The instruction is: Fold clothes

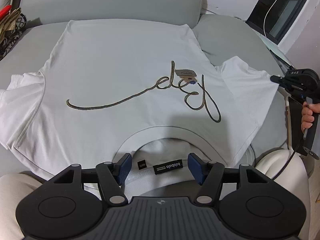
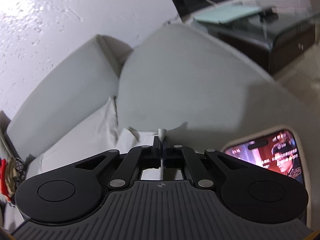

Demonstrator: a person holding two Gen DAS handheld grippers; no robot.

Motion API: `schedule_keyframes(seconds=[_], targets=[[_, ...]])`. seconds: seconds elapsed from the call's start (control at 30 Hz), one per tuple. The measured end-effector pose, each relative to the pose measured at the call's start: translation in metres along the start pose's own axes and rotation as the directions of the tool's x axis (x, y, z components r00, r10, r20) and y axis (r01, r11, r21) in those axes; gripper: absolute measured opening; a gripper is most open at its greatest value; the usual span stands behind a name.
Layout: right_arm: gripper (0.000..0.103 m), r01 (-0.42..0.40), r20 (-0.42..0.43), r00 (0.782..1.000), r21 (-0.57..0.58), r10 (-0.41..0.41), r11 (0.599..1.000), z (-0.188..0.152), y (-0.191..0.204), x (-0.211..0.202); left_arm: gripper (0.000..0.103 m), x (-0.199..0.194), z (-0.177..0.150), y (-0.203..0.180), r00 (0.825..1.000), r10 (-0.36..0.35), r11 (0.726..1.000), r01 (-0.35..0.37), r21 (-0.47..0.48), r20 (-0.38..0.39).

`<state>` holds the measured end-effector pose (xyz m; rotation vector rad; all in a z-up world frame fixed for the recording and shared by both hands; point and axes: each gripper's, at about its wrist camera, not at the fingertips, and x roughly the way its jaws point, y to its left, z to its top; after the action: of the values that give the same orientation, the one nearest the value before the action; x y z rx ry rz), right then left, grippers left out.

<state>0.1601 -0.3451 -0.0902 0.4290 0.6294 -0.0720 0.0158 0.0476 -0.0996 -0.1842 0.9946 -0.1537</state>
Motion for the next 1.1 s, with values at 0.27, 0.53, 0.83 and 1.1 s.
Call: schedule_keyframes(seconds=[0.27, 0.53, 0.83, 1.1], targets=[[0.001, -0.027, 0.024, 0.998, -0.628, 0.054, 0.778, -0.063, 0.122, -0.027, 0.060, -0.005, 0.000, 0.009, 1.000, -0.008, 1.000, 0.009, -0.023, 0.022], [0.010, -0.217, -0.237, 0.971, -0.787, 0.042, 0.577, -0.150, 0.157, -0.019, 0.060, -0.009, -0.001, 0.017, 0.999, 0.010, 0.998, -0.008, -0.058, 0.032], [0.016, -0.182, -0.278, 0.959, -0.476, 0.050, 0.860, -0.092, 0.111, -0.017, 0.060, -0.008, -0.002, 0.018, 0.999, 0.020, 0.997, -0.018, -0.071, 0.026], [0.016, 0.055, -0.329, 0.896, -0.586, -0.299, 0.808, -0.105, 0.104, 0.027, 0.060, -0.008, -0.005, 0.014, 0.999, 0.026, 0.999, -0.025, -0.043, 0.021]])
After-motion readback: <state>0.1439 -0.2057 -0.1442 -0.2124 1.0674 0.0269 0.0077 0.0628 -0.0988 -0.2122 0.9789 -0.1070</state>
